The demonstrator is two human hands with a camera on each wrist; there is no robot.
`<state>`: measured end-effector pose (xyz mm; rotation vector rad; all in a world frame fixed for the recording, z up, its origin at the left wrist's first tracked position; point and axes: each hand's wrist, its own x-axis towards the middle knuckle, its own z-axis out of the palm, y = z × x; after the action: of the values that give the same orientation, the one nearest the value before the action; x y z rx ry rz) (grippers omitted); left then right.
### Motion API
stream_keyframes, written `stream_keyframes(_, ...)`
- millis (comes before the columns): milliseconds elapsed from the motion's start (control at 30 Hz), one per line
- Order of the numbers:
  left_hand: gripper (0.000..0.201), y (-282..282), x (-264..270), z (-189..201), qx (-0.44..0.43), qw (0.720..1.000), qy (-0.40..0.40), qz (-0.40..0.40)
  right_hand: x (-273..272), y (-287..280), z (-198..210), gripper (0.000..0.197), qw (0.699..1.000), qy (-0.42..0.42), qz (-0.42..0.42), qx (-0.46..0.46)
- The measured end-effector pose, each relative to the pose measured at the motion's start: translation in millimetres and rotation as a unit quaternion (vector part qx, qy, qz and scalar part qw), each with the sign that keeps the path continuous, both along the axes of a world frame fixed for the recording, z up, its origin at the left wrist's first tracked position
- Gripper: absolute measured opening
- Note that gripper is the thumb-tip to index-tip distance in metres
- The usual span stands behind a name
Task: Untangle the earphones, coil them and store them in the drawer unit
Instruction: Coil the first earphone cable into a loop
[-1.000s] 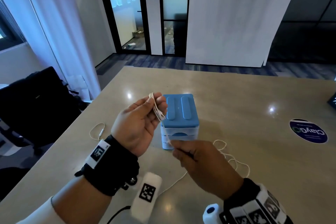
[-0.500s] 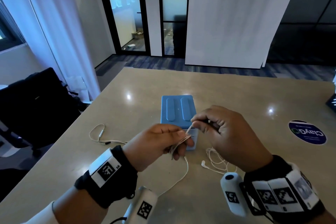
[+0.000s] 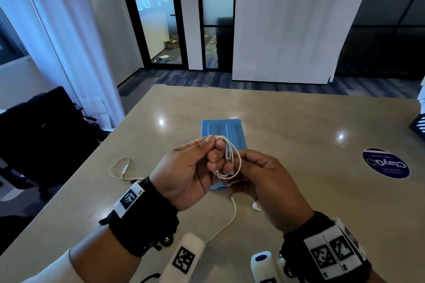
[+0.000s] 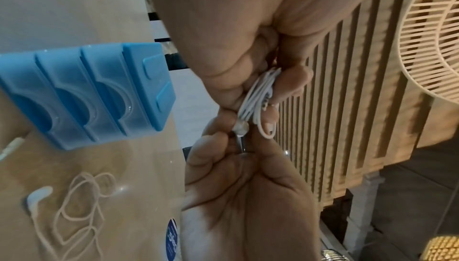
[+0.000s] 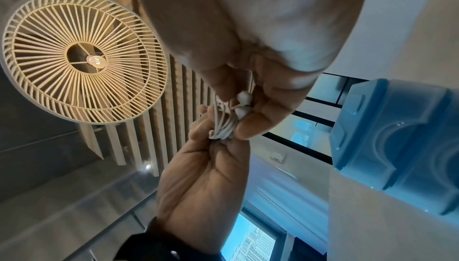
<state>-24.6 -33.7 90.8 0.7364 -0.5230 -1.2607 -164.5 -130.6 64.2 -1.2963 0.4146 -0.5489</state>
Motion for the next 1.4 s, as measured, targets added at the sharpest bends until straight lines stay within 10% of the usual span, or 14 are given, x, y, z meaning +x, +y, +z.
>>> stream_keyframes(133, 0.030, -0.3, -0.5, 0.3, 0.029, 0.999, -0.023, 0.032, 1.4, 0.2, -5.5, 0.047, 0.998, -0.025, 0.016, 0.059)
stream_keyframes(300, 0.026, 1.5, -4.4, 1.1, 0.073, 0.994, -0.054, 0.054, 2.5, 1.7, -11.4, 0.014, 1.000, 0.013, 0.018, -0.014)
stream_keyframes(500, 0.026, 6.0, -11.4, 1.2, 0.086, 0.991, -0.083, 0.057, 1.9, 4.8, -13.6, 0.018, 0.999, 0.023, 0.017, -0.029)
stream_keyframes(800, 0.031, 12.3, -2.1, -15.1, 0.165, 0.921, -0.335, 0.112, -7.8, -0.2, -1.7, 0.022, 0.984, 0.076, -0.015, -0.160)
stream_keyframes(1400, 0.026, 10.5, 13.1, -0.8, 0.083, 0.856, -0.505, 0.076, -15.7, -7.3, 9.5, 0.015, 0.993, 0.040, 0.028, 0.105)
